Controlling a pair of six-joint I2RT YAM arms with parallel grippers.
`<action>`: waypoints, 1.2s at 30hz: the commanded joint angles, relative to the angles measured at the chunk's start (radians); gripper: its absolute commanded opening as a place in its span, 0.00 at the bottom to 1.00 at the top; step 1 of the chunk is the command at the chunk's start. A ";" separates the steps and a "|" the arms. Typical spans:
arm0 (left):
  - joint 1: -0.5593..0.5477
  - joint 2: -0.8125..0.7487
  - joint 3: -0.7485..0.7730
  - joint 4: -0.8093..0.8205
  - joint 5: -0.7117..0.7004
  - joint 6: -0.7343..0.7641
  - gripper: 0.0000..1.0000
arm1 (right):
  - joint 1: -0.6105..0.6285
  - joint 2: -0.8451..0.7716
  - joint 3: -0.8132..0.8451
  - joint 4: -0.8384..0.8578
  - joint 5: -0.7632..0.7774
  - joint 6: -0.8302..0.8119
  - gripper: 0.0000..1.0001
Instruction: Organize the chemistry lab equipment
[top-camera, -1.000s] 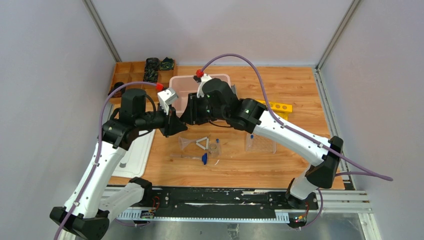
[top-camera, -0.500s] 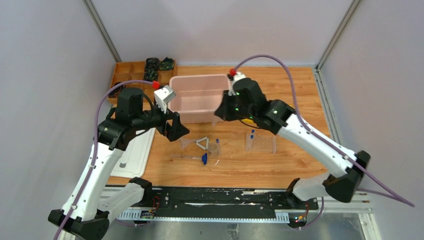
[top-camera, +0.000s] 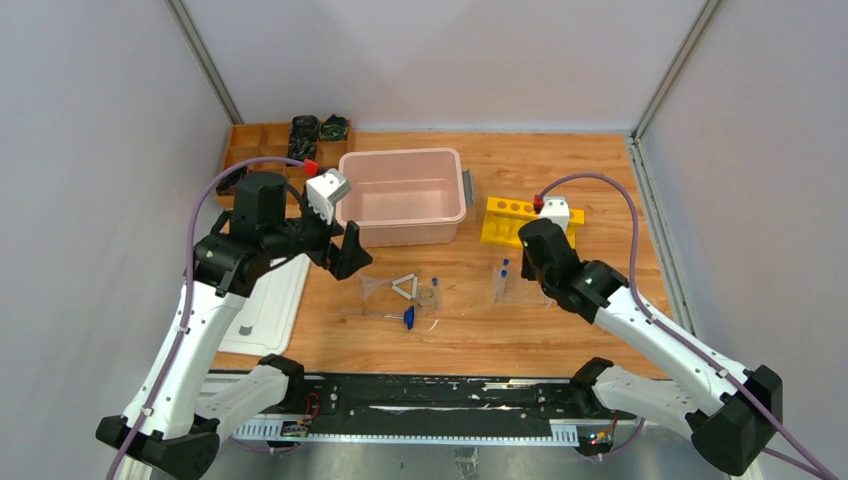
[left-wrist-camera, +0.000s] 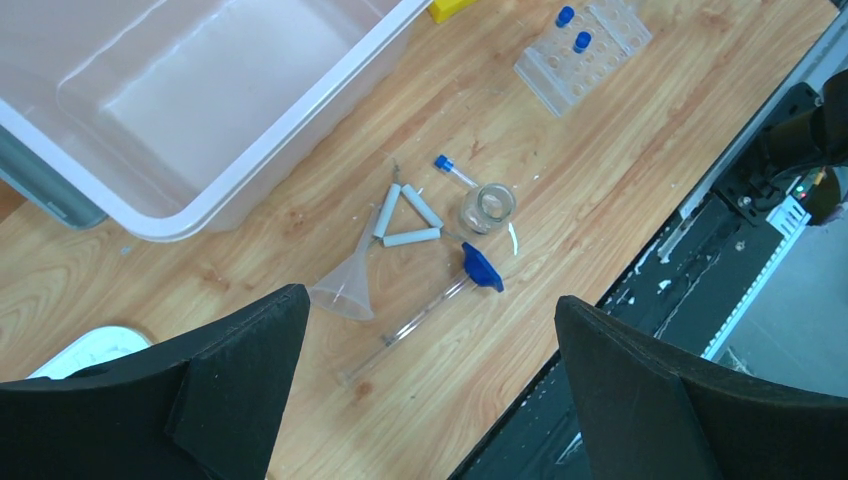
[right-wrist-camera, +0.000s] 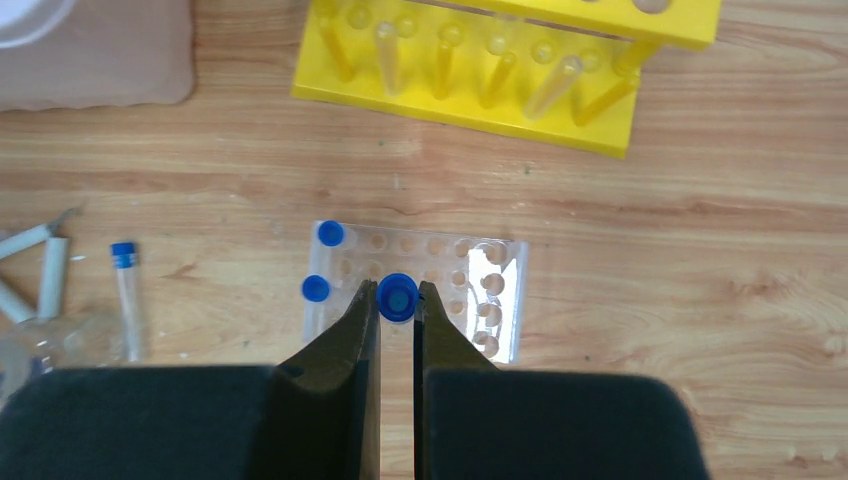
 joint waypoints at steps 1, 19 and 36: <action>0.000 -0.009 0.040 -0.023 -0.029 0.042 1.00 | -0.023 -0.023 -0.081 0.140 0.136 0.002 0.00; 0.000 0.011 0.072 -0.022 -0.038 0.045 1.00 | -0.037 0.093 -0.222 0.299 0.121 0.102 0.00; 0.000 0.017 0.080 -0.022 -0.051 0.052 1.00 | -0.037 0.168 -0.240 0.349 0.112 0.147 0.00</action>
